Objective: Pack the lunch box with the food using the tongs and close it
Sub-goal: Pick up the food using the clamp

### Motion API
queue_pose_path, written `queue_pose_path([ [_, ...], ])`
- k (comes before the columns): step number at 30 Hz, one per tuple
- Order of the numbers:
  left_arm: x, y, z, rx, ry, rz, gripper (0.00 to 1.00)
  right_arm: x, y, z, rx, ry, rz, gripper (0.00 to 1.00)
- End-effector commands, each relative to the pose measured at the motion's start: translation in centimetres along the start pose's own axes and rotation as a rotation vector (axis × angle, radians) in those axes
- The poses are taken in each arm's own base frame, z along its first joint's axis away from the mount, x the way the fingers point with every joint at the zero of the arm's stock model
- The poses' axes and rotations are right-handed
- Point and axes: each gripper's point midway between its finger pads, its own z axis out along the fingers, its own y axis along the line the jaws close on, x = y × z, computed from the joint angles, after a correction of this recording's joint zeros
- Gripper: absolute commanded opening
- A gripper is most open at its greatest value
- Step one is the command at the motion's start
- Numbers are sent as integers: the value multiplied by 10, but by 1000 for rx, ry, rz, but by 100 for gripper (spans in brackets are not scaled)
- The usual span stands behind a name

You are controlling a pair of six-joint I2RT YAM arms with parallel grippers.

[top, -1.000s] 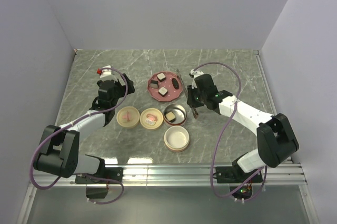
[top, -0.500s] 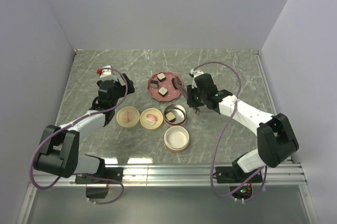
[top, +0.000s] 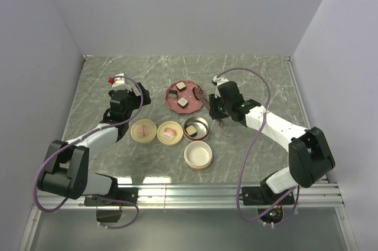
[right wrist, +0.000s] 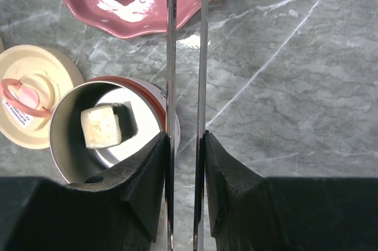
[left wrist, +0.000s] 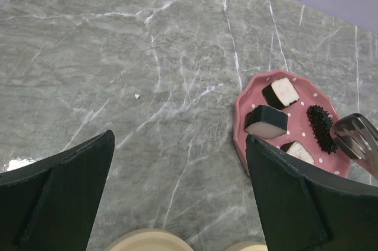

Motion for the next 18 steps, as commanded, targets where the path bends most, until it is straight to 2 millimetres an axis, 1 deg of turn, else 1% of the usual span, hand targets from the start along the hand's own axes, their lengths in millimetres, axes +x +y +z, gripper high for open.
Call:
queue_pose_path([
  [1,-14,-6,-1,28,-48,-17,99,-29,9,-6,-9,-62,-26,38],
  [10,-15,-6,-2,29,-53,-21,99,-34,10,-2,-2,-52,-34,40],
  [11,-15,-6,-2,30,-51,-19,99,-34,7,-2,17,-56,-33,40],
  [18,-14,-6,-2,32,-48,-21,100,-36,0,-2,64,-55,-34,40],
])
